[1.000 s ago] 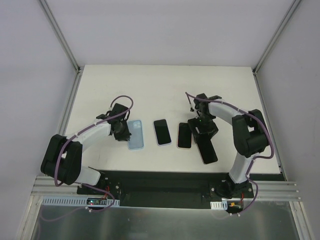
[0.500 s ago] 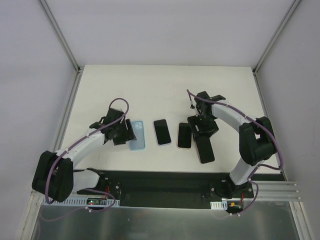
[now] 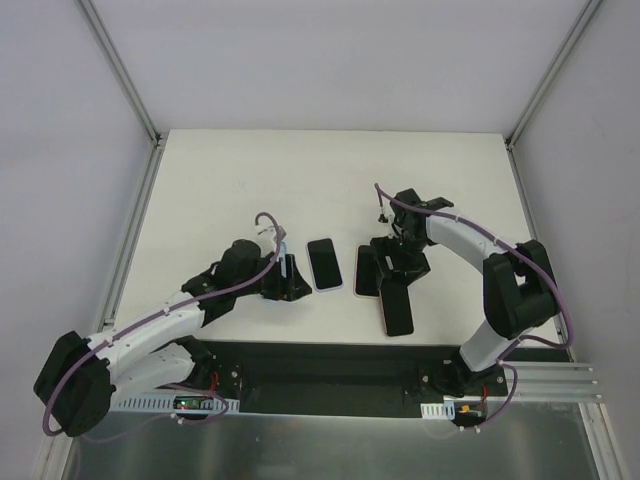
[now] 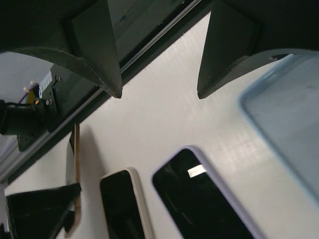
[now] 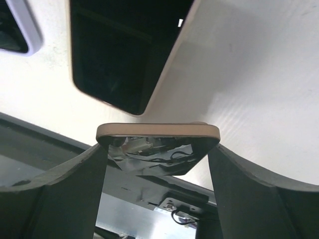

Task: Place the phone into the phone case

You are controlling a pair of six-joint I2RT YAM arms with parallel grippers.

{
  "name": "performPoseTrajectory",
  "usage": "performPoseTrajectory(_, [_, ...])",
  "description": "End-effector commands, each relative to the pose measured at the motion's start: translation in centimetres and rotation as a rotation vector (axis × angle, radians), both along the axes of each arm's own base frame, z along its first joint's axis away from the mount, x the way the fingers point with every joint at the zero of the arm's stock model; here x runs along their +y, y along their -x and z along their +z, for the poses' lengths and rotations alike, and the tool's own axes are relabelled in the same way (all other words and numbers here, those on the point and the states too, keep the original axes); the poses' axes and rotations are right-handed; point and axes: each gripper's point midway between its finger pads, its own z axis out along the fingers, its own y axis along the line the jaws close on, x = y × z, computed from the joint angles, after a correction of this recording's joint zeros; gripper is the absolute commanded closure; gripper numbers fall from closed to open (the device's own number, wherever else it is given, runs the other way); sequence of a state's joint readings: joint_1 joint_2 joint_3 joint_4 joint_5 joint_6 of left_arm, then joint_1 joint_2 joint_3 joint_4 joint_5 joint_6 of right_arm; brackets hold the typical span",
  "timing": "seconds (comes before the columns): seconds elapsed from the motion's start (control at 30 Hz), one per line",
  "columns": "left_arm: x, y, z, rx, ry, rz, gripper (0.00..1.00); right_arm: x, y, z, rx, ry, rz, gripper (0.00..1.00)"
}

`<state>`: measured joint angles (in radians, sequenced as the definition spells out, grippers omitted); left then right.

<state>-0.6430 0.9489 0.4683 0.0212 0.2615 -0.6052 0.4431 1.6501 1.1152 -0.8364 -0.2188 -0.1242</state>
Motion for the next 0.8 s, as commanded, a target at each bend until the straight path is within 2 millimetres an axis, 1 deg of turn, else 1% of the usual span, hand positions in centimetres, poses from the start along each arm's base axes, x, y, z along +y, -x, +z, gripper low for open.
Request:
performPoseTrajectory(0.0, [-4.8, 0.1, 2.9, -0.121, 0.099, -0.101, 0.38, 2.3, 0.6, 2.3, -0.002, -0.144, -0.04, 0.56])
performPoseTrajectory(0.03, [-5.7, 0.1, 2.4, -0.103, 0.102, -0.105, 0.38, 2.5, 0.6, 2.4, -0.005, -0.154, -0.054, 0.56])
performPoseTrajectory(0.07, [-6.4, 0.1, 2.4, -0.105, 0.11, -0.111, 0.38, 2.6, 0.6, 2.6, -0.016, -0.164, -0.062, 0.56])
performPoseTrajectory(0.1, [-7.5, 0.7, 2.7, -0.11, 0.117, -0.134, 0.37, 2.7, 0.8, 2.6, -0.009, -0.172, -0.068, 0.56])
performPoseTrajectory(0.13, [-8.2, 0.7, 1.9, -0.095, 0.103, -0.137, 0.37, 2.8, 0.8, 2.7, -0.013, -0.178, -0.08, 0.56])
performPoseTrajectory(0.2, [-10.4, 1.3, 2.6, -0.117, 0.128, -0.18, 0.36, 2.7, 1.3, 2.4, -0.006, -0.18, -0.09, 0.56])
performPoseTrajectory(0.23, [-11.2, 1.5, 1.7, -0.101, 0.109, -0.194, 0.35, 2.9, 1.2, 2.5, -0.018, -0.193, -0.087, 0.56])
performPoseTrajectory(0.27, [-12.0, 1.6, 1.7, -0.104, 0.115, -0.209, 0.34, 3.0, 1.4, 2.5, -0.007, -0.199, -0.114, 0.57])
performPoseTrajectory(0.3, [-13.0, 1.6, 2.3, -0.114, 0.13, -0.224, 0.34, 3.1, 1.4, 2.4, -0.01, -0.207, -0.117, 0.56])
performPoseTrajectory(0.33, [-14.1, 2.4, 1.3, -0.092, 0.114, -0.254, 0.33, 3.0, 1.7, 2.3, -0.008, -0.209, -0.122, 0.57])
performPoseTrajectory(0.37, [-14.8, 2.5, 1.2, -0.085, 0.118, -0.265, 0.33, 2.9, 1.8, 2.2, -0.006, -0.209, -0.131, 0.57])
performPoseTrajectory(0.4, [-15.9, 2.5, 0.8, -0.072, 0.111, -0.279, 0.33, 3.1, 1.8, 2.3, -0.009, -0.222, -0.131, 0.57])
performPoseTrajectory(0.47, [-17.2, 3.3, 0.3, -0.058, 0.102, -0.314, 0.33, 3.2, 2.0, 2.2, -0.009, -0.233, -0.134, 0.57])
performPoseTrajectory(0.5, [-18.1, 3.2, -0.5, -0.043, 0.09, -0.321, 0.33, 3.3, 2.0, 2.2, -0.009, -0.24, -0.14, 0.57])
performPoseTrajectory(0.53, [-18.6, 3.6, -0.7, -0.032, 0.089, -0.341, 0.34, 3.3, 2.2, 2.1, -0.008, -0.242, -0.143, 0.57])
performPoseTrajectory(0.6, [-19.4, 3.8, -1.4, -0.016, 0.081, -0.352, 0.35, 3.2, 2.3, 2.2, -0.014, -0.239, -0.145, 0.57])
performPoseTrajectory(0.77, [-19.7, 3.7, -2.0, -0.012, 0.064, -0.342, 0.37, 3.1, 2.3, 2.4, -0.027, -0.249, -0.154, 0.58])
